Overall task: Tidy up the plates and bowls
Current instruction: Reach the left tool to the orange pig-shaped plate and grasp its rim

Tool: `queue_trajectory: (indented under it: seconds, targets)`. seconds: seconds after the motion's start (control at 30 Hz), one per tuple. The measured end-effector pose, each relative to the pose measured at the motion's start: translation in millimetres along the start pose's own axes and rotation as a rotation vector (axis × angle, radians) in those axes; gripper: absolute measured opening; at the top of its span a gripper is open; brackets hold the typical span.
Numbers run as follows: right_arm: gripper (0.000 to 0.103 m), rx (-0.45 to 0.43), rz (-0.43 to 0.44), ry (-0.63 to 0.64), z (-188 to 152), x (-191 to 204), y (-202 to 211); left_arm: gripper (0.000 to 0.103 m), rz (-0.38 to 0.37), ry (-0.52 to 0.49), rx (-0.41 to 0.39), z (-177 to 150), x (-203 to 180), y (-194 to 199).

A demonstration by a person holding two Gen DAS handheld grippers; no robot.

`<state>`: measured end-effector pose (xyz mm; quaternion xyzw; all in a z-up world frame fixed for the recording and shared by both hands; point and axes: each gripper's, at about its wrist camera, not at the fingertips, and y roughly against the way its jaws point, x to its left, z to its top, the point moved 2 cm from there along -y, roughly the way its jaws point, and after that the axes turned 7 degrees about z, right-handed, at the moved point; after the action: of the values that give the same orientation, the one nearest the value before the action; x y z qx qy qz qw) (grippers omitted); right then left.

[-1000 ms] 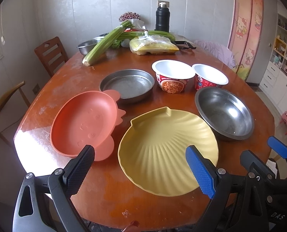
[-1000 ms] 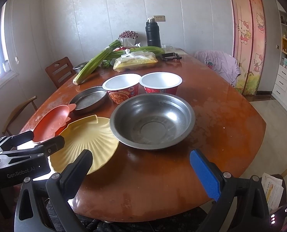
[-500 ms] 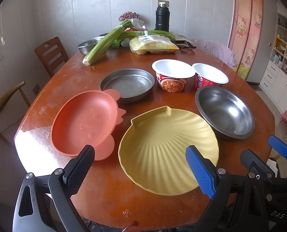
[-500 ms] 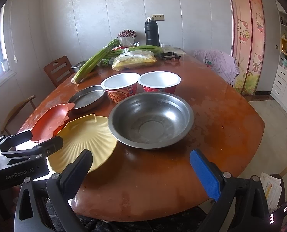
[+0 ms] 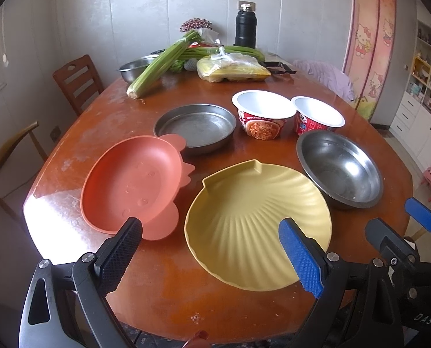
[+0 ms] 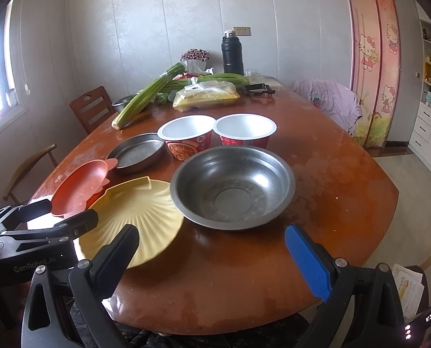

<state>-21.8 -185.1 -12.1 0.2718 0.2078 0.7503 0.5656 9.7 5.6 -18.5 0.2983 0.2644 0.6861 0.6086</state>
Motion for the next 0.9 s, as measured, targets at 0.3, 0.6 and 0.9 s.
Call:
queue_trajectory:
  seconds: [0.3, 0.6, 0.9]
  targets:
    - [0.101, -0.01, 0.064, 0.056, 25.9, 21.4, -8.1, 0.095, 0.027, 0.1, -0.009, 5.9, 43.1, -2.3]
    - [0.101, 0.052, 0.266, 0.235, 65.9, 91.6, -48.4, 0.096, 0.118, 0.281, 0.058, 6.3, 130.8, -29.9]
    - [0.098, 0.242, 0.256, 0.319, 70.7, 138.2, -137.9, 0.095, 0.072, 0.37, 0.174, -7.6, 160.8, -71.0]
